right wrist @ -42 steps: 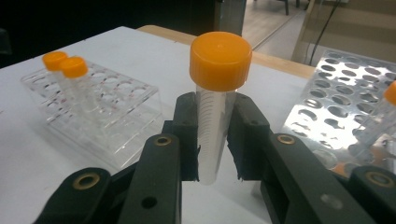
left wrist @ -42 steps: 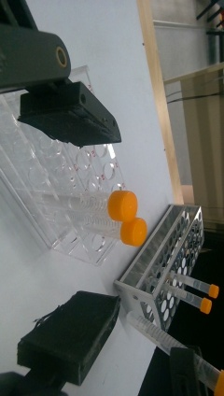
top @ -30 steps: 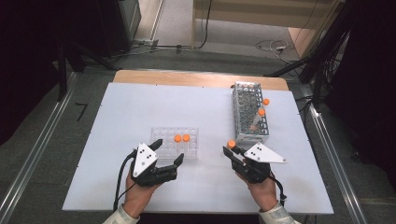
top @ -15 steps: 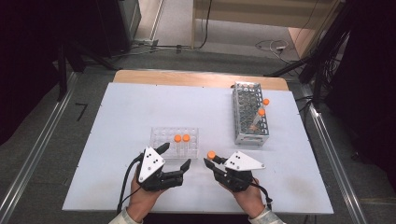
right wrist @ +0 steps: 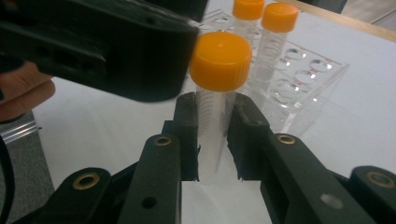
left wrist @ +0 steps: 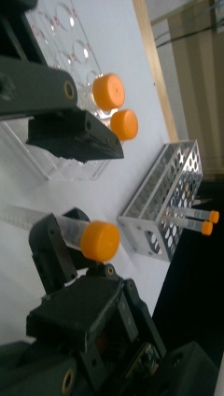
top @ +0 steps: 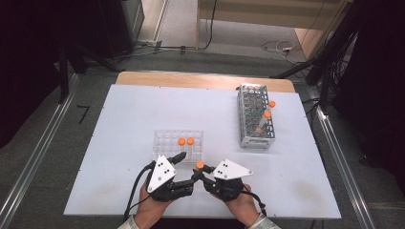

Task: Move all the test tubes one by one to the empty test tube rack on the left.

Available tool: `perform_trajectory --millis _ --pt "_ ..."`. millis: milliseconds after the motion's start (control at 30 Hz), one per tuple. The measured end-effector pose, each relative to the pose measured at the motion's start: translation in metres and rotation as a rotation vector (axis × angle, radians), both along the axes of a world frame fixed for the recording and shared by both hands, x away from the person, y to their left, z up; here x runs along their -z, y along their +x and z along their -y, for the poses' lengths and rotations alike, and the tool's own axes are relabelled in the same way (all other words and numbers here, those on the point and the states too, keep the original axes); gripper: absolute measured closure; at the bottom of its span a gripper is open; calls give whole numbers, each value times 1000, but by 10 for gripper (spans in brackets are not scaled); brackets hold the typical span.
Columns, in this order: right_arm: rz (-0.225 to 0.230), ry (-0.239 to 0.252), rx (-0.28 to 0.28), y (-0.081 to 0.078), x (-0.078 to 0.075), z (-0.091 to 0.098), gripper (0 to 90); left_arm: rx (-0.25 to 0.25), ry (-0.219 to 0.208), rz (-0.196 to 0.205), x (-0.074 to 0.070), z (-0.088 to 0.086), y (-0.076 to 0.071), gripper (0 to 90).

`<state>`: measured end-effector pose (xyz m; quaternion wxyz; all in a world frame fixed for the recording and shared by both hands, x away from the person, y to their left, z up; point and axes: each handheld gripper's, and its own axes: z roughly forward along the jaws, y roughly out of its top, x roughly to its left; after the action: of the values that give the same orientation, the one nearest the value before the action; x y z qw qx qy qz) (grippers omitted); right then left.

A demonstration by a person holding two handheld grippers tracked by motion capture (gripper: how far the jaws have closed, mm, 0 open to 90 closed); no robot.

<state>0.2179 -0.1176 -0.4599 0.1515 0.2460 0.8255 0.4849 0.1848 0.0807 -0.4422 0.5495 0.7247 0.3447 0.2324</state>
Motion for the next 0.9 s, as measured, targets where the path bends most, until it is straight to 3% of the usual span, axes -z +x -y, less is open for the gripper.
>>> perform_trajectory --millis 500,667,900 --pt "-10 7 -30 -4 -1 -9 718 29 22 0 4 3 -1 620" --pt "-11 9 -30 -4 -1 -9 718 31 30 3 4 3 -1 685" --pt "-13 9 -31 -4 -1 -9 714 27 27 1 4 3 -1 697"
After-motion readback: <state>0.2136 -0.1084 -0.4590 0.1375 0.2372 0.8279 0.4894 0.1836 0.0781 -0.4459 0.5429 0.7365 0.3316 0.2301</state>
